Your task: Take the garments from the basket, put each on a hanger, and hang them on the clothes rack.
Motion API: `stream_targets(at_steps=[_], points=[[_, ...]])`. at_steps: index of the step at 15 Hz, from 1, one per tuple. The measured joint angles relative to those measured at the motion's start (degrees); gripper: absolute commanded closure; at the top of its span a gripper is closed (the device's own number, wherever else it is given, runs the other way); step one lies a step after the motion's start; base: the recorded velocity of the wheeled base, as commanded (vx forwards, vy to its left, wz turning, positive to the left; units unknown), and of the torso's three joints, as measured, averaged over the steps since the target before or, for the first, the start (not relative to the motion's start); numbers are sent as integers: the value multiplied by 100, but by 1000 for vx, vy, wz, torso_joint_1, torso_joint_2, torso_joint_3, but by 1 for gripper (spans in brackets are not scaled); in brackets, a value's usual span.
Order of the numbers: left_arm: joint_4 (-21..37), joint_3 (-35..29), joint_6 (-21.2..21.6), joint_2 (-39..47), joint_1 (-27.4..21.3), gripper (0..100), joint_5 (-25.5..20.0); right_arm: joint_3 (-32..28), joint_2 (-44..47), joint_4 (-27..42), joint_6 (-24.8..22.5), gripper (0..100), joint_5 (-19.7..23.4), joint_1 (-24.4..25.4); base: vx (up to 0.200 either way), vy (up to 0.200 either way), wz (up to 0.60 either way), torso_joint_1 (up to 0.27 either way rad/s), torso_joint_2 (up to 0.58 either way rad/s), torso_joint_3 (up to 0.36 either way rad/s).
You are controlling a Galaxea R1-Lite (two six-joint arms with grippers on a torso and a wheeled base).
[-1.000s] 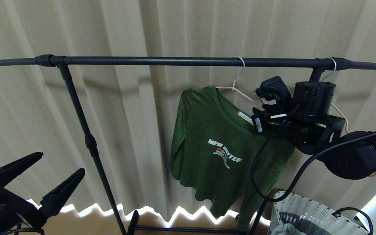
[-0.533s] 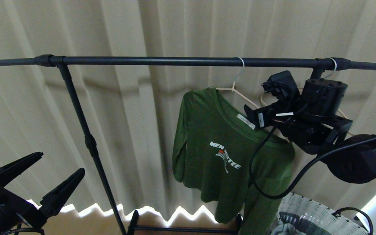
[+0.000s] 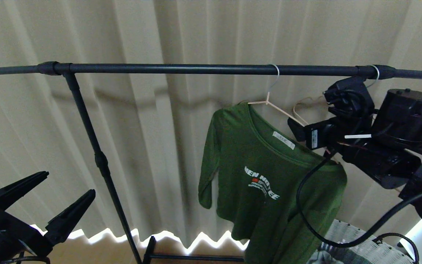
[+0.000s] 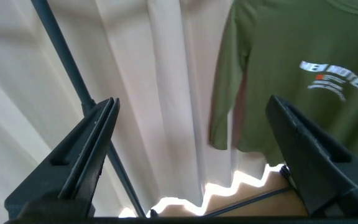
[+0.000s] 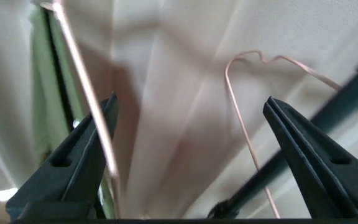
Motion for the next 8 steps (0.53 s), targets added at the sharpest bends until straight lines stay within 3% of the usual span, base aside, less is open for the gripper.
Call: stream_targets(at_steps=[3,8], points=[[-2,4,9,-1,0,0,2,411,-490,-54,184,0,255,121,0,0,0,0,0,0],[-5,9,9,-95,0,0,7,601,-763,-178,406,0,347,151,0,0,0,0,0,0]])
